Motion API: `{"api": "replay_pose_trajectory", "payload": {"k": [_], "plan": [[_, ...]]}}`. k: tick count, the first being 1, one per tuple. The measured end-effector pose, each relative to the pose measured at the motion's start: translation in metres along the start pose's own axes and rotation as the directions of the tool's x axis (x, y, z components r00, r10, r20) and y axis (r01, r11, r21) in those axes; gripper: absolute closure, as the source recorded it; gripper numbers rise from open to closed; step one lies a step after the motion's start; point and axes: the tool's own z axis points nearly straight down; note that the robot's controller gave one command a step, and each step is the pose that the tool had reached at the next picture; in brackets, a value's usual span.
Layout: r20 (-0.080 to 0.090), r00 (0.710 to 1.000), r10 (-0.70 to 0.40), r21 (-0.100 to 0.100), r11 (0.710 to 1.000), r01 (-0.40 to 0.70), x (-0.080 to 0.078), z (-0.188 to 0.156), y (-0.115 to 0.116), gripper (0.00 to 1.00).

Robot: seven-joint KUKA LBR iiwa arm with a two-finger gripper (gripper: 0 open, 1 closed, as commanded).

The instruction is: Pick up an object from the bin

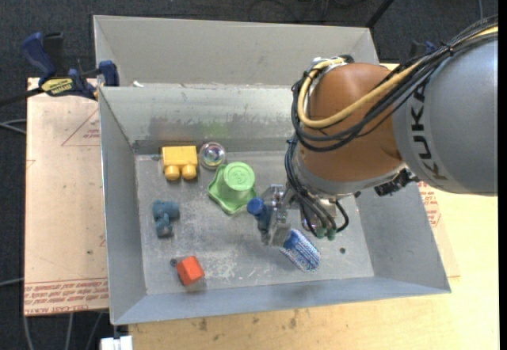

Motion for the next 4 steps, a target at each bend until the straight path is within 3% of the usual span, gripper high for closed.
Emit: {"api": "replay_pose_trajectory", "payload": {"k": [1,2,3,4], "plan": [[-0.006,1.0,0.001,0.002,1.0,-0.001,0.0,0.004,-0.001,0.0],[-0.012,0.929,-0.37,-0.001,0.929,0.37,0.003,0.094,-0.036,0.0],[-0.004,0.823,-0.568,-0.003,0.823,0.568,-0.001,0.083,0.006,0.0],[0.007,0.768,-0.64,0.002,0.768,0.64,-0.002,0.159,0.012,0.0]]}}
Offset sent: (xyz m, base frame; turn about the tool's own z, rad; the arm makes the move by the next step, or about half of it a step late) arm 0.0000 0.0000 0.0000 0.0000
